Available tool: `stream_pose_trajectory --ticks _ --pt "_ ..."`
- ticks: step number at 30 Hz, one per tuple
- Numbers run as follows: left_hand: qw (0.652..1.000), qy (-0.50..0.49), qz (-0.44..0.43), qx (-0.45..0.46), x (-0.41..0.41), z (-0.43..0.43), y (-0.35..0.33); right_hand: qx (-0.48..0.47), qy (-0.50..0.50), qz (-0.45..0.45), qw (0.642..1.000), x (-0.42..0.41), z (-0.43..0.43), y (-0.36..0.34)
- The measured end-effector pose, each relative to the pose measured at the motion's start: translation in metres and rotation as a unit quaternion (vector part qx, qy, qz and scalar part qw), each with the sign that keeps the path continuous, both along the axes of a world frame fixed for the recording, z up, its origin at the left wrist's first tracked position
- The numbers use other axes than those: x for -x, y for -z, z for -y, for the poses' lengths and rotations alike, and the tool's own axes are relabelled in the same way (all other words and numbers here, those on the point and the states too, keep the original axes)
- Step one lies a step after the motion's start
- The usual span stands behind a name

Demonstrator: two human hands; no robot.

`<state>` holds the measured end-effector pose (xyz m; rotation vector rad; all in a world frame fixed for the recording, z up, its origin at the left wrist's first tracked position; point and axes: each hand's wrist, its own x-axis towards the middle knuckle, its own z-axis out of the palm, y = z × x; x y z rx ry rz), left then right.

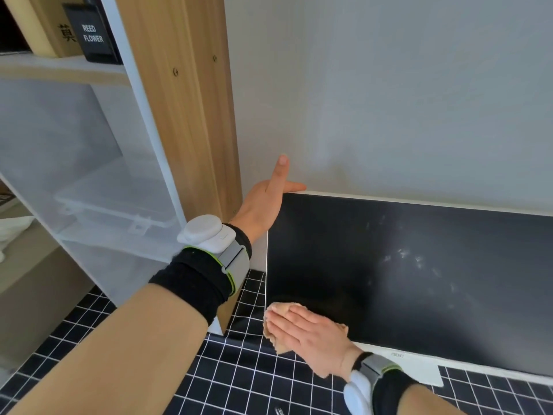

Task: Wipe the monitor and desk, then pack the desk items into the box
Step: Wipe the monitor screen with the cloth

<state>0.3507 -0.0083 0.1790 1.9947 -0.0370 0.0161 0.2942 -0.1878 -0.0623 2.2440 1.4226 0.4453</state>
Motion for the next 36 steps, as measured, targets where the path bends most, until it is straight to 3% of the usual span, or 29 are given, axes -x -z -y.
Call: stream_pose_trajectory --ticks 4,8,10,12,16,19,22,25,28,30,36 --pt "1.0 0.0 0.011 0.0 -0.001 0.002 -0.002 -0.152 0.047 0.066 0.985 -0.029 0.001 -0.075" --pt "1.0 -0.003 0.025 0.015 0.001 0.005 -0.002 -0.399 0.133 0.171 0.891 -0.068 0.005 -0.16" --pt "1.0 -0.006 0.029 0.01 0.002 0.005 -0.002 -0.446 0.143 0.183 0.864 -0.073 0.003 -0.164" --pt "0.999 -0.009 0.034 -0.001 0.002 0.008 -0.003 -0.418 0.127 0.162 0.885 -0.066 -0.002 -0.143" --pt "0.999 -0.01 0.034 -0.032 0.0 0.009 0.0 -0.248 0.082 0.034 0.965 -0.026 -0.013 -0.064" --pt "0.998 -0.017 0.029 -0.06 -0.002 0.007 0.004 -0.169 0.063 -0.026 0.983 -0.005 -0.007 -0.019" --pt "0.998 -0.014 0.025 -0.05 -0.002 0.005 0.005 -0.096 0.031 -0.015 0.995 -0.014 0.001 -0.032" --pt "0.999 -0.015 0.031 -0.03 -0.001 0.007 0.002 -0.219 0.08 0.023 0.972 -0.039 0.002 -0.097" --pt "0.999 -0.012 0.032 -0.014 -0.001 0.012 -0.003 -0.429 0.156 0.123 0.881 -0.068 0.007 -0.154" --pt "1.0 -0.013 0.023 0.003 -0.002 0.012 -0.005 -0.492 0.158 0.155 0.842 -0.076 -0.002 -0.168" --pt "0.994 -0.012 -0.026 0.101 -0.007 0.001 -0.007 -0.395 0.111 0.056 0.91 -0.056 -0.062 -0.147"
